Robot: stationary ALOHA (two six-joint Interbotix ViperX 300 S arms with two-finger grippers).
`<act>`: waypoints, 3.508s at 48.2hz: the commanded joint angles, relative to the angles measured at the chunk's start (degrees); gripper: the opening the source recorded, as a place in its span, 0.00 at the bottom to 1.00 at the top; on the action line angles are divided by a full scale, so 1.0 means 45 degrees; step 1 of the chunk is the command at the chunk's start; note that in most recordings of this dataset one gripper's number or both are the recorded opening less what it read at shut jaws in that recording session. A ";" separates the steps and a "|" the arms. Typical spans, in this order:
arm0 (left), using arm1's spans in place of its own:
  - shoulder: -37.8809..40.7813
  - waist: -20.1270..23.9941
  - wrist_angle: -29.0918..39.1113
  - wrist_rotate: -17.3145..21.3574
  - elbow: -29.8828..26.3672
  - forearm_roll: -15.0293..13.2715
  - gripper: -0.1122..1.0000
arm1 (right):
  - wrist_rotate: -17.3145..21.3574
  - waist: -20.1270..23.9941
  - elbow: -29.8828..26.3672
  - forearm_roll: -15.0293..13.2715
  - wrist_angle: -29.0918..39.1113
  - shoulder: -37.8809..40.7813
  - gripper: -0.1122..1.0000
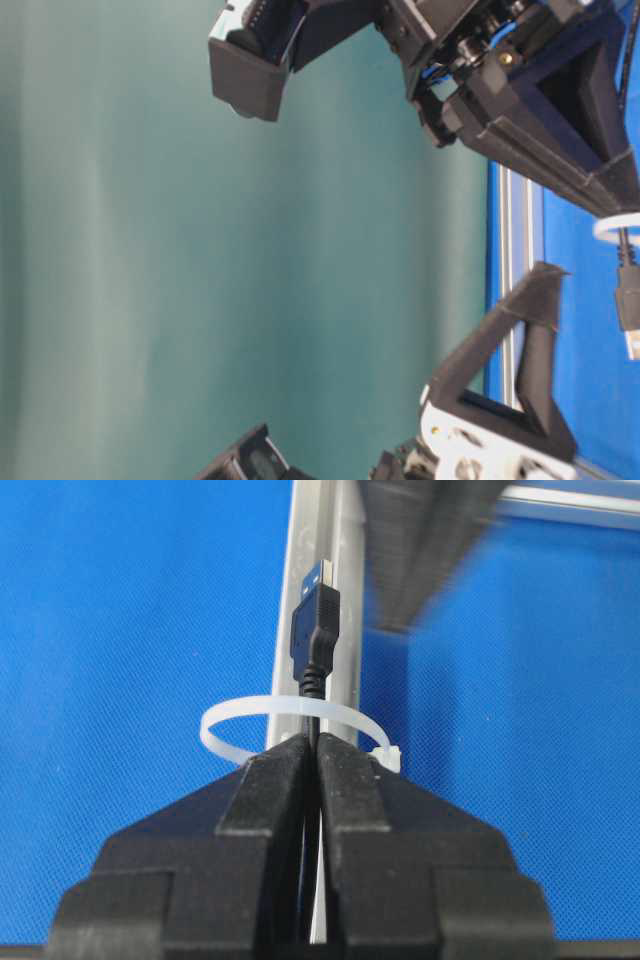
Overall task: Insert the wire through the string loop located in the center.
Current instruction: 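Move the open left gripper to the plug emerging from the loop, then close the left gripper on the USB plug beyond the loop, then open the right gripper to release the cable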
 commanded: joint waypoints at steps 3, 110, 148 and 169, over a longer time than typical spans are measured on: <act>-0.0391 -0.0391 -0.0156 -0.0020 -0.0117 0.0020 0.10 | 0.0000 -0.0020 -0.0215 0.0000 -0.0137 -0.0176 0.08; 0.0508 -0.0371 0.1035 0.0137 -0.0410 0.0039 0.78 | -0.0020 -0.0020 -0.0215 -0.0039 -0.0137 -0.0176 0.08; 0.0469 -0.0215 0.1055 0.0176 -0.0332 0.0039 0.17 | -0.0020 -0.0020 -0.0215 -0.0039 -0.0098 -0.0176 0.08; 0.0488 -0.0215 0.1055 0.0176 -0.0332 0.0039 0.17 | 0.0000 -0.0020 -0.0195 0.0020 -0.0059 -0.0176 0.81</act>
